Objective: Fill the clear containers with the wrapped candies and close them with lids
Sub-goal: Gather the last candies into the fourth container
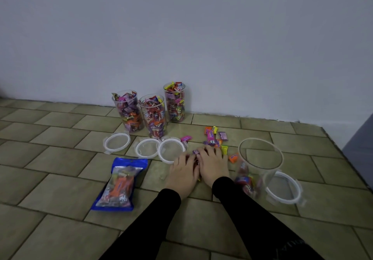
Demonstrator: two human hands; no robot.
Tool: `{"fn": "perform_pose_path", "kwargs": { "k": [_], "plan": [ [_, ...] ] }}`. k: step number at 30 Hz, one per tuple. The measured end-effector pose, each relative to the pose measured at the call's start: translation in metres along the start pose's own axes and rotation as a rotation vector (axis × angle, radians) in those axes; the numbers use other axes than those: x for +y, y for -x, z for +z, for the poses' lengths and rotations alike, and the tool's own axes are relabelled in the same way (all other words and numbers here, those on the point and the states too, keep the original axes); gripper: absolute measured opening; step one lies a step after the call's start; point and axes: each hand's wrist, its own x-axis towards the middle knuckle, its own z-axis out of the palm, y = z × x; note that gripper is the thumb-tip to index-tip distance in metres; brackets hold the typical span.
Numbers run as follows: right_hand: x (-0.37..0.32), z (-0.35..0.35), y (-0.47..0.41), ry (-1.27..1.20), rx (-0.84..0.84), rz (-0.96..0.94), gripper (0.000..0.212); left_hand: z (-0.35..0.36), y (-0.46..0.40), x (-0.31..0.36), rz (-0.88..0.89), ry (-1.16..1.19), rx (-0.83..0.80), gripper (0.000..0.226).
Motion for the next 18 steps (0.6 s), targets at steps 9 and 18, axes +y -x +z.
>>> {"fn": "perform_pose_path", "kwargs": {
  "k": [9, 18],
  "plan": [
    [-0.001, 0.003, -0.002, -0.06, 0.125, -0.056, 0.034, 0.003, -0.009, 0.006, -0.034, 0.02, 0.028, 0.032],
    [-0.002, -0.015, -0.004, -0.08, 0.067, 0.015, 0.035, -0.004, -0.002, 0.007, -0.017, 0.088, 0.052, 0.021]
  ]
}}
